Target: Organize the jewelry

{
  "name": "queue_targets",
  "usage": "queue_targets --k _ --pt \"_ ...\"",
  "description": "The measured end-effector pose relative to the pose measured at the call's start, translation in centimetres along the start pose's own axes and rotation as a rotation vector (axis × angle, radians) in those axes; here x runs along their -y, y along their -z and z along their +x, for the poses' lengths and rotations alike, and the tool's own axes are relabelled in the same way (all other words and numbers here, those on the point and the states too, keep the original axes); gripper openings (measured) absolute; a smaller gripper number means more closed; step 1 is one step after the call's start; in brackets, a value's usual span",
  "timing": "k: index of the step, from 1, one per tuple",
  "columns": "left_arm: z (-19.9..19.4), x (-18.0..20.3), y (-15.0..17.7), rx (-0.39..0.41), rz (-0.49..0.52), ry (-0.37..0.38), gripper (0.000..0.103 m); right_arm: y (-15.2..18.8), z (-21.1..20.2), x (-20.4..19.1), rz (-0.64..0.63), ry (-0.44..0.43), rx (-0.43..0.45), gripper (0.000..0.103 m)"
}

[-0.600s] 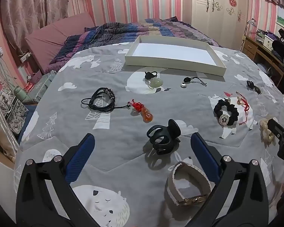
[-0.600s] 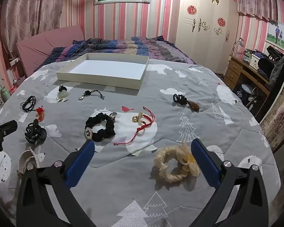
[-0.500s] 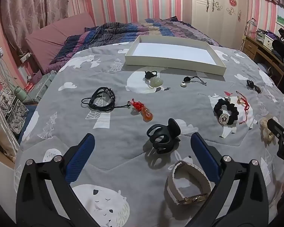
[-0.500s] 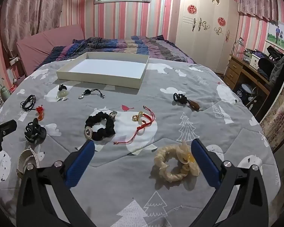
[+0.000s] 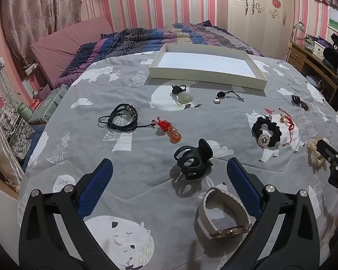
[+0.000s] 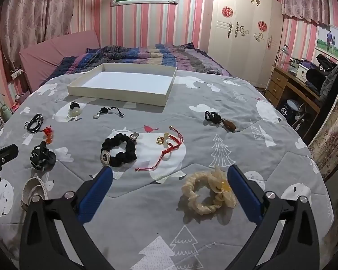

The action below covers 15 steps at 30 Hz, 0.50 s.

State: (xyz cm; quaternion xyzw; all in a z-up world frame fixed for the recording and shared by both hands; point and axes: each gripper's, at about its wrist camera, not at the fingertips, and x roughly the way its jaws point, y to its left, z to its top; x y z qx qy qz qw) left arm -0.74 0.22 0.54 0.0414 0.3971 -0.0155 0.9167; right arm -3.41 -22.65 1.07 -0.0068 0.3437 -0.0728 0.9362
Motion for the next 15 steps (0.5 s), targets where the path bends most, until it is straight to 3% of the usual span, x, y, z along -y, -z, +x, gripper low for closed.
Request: queue_targets --k 15 --pt "-0.07 -0.83 0.53 -0.002 -0.019 0.005 0.100 0.45 -0.17 -0.11 -0.007 -0.052 -0.010 0.101"
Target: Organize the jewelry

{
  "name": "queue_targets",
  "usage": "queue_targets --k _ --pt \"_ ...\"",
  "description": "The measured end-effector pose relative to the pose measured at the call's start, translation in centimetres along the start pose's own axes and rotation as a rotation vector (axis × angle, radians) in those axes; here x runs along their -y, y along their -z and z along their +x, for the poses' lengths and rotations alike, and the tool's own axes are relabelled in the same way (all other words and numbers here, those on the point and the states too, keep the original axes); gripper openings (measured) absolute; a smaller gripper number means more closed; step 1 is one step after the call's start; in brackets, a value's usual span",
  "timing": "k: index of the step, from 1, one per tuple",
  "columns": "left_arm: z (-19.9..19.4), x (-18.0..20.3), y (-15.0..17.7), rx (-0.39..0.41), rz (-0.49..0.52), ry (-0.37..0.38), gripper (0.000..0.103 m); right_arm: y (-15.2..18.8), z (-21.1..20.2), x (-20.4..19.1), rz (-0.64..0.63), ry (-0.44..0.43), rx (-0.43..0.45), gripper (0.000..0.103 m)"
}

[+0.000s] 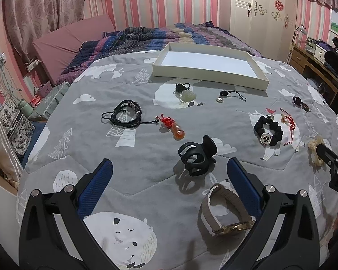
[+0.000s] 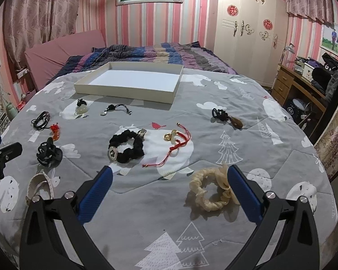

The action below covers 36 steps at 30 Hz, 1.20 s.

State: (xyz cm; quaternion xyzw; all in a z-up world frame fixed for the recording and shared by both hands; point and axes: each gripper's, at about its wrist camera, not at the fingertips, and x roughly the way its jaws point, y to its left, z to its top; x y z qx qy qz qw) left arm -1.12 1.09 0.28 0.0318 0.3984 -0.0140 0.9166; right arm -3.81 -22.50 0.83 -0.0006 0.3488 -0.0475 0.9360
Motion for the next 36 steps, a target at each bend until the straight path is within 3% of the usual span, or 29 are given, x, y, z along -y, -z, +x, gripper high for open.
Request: queue_targets --k 8,36 --pt "0.1 -0.2 0.2 -0.002 -0.005 0.005 0.100 0.3 0.3 0.1 -0.020 0.039 0.007 0.101" --pt "0.9 0.5 0.5 -0.011 0.002 0.022 0.100 0.9 1.5 0.3 -0.003 0.044 -0.033 0.101"
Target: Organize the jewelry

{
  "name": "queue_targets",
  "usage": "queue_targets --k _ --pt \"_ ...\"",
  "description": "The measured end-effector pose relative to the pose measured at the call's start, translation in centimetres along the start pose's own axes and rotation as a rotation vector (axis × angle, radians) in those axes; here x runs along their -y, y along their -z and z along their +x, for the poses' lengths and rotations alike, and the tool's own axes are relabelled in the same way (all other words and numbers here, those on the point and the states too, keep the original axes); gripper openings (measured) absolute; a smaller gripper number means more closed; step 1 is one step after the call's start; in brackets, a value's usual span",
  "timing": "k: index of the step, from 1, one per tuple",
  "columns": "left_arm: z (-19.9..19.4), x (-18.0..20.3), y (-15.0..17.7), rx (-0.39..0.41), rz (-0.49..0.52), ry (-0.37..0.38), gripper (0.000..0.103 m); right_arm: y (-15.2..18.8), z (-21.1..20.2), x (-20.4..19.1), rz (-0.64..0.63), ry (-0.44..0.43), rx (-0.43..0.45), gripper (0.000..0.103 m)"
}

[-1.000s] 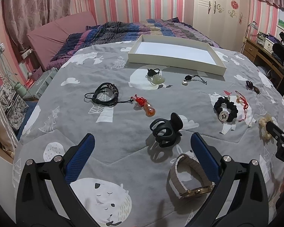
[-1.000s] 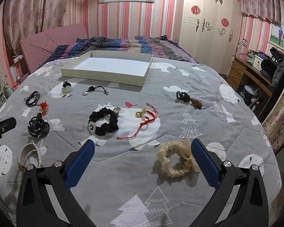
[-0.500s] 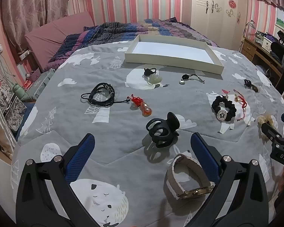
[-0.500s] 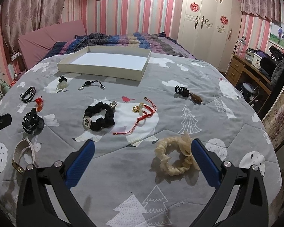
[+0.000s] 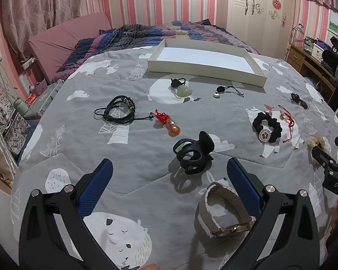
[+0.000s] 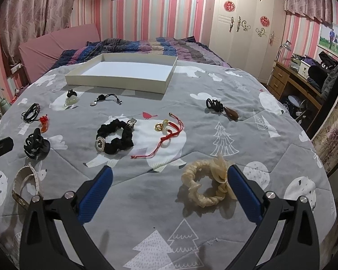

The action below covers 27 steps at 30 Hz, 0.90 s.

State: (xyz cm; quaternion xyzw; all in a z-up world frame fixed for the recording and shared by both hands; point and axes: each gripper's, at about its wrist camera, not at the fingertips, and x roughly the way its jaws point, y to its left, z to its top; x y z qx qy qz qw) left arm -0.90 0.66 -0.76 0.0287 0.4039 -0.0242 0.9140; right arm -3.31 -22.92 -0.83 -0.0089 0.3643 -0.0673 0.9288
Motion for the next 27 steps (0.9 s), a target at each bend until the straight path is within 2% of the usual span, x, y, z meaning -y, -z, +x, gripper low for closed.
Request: queue_targets --k 27 --pt "0.83 -0.93 0.64 -0.023 -0.020 -0.006 0.100 0.82 0.44 -0.50 -0.010 -0.021 -0.014 0.101"
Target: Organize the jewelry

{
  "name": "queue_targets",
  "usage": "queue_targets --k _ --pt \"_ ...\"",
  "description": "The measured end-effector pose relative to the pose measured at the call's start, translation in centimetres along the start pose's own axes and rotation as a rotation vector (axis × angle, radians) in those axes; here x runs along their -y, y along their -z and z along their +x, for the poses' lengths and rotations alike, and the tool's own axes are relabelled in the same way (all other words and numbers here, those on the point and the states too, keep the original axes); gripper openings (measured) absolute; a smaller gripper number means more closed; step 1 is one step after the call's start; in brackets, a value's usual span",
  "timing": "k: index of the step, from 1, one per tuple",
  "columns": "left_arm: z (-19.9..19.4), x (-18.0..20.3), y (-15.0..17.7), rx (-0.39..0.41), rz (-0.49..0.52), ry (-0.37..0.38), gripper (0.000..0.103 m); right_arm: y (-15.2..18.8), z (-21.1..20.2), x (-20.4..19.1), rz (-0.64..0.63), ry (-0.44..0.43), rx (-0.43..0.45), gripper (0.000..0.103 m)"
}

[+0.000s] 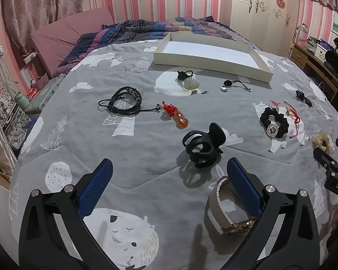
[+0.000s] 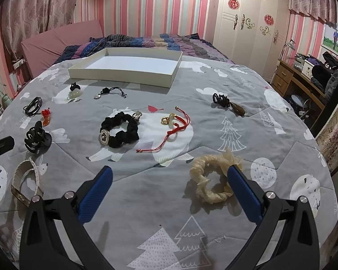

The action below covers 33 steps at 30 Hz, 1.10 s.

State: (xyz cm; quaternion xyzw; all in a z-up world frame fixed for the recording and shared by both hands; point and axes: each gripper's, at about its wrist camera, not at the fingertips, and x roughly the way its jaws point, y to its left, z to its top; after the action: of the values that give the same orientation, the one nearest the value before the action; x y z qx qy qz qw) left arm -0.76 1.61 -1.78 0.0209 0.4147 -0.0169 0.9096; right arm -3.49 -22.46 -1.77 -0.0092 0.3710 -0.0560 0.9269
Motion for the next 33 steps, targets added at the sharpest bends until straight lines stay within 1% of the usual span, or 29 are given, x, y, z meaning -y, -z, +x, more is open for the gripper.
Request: queue_targets --k 3,7,11,14,18,21,24,28,31,33 --pt "0.1 -0.2 0.0 -0.001 -0.006 0.005 0.100 0.0 0.1 -0.1 0.000 -0.008 0.000 0.101" --pt "0.8 -0.1 -0.2 -0.022 -0.008 0.017 0.100 -0.1 0.7 -0.2 -0.006 -0.010 -0.013 0.101" --pt "1.1 -0.2 -0.7 -0.019 -0.008 0.014 0.100 -0.9 1.3 -0.2 -0.004 -0.021 -0.019 0.101" --pt "1.4 -0.3 -1.4 -0.023 -0.009 0.026 0.100 -1.9 1.6 -0.5 -0.010 -0.023 -0.012 0.101" --pt "1.6 -0.4 -2.2 -0.019 -0.005 0.015 0.100 -3.0 1.8 -1.2 -0.037 -0.024 -0.003 0.101" --pt "1.7 -0.6 -2.9 -0.015 -0.013 0.019 0.100 -4.1 2.2 -1.9 -0.056 -0.049 -0.007 0.101" --pt "2.1 -0.6 -3.8 -0.016 -0.005 0.000 0.100 -5.5 2.9 -2.4 -0.063 -0.084 -0.016 0.101" --pt "2.3 -0.7 -5.4 -0.011 -0.009 0.002 0.100 -7.2 3.4 -3.5 -0.101 -0.080 0.010 0.101" --pt "2.8 -0.9 -6.7 -0.018 -0.016 0.019 0.100 -8.7 4.3 -4.2 -0.109 -0.104 0.004 0.101" --pt "3.3 -1.0 -7.5 -0.017 -0.014 0.013 0.100 -9.4 4.7 -4.5 -0.112 -0.116 0.002 0.101"
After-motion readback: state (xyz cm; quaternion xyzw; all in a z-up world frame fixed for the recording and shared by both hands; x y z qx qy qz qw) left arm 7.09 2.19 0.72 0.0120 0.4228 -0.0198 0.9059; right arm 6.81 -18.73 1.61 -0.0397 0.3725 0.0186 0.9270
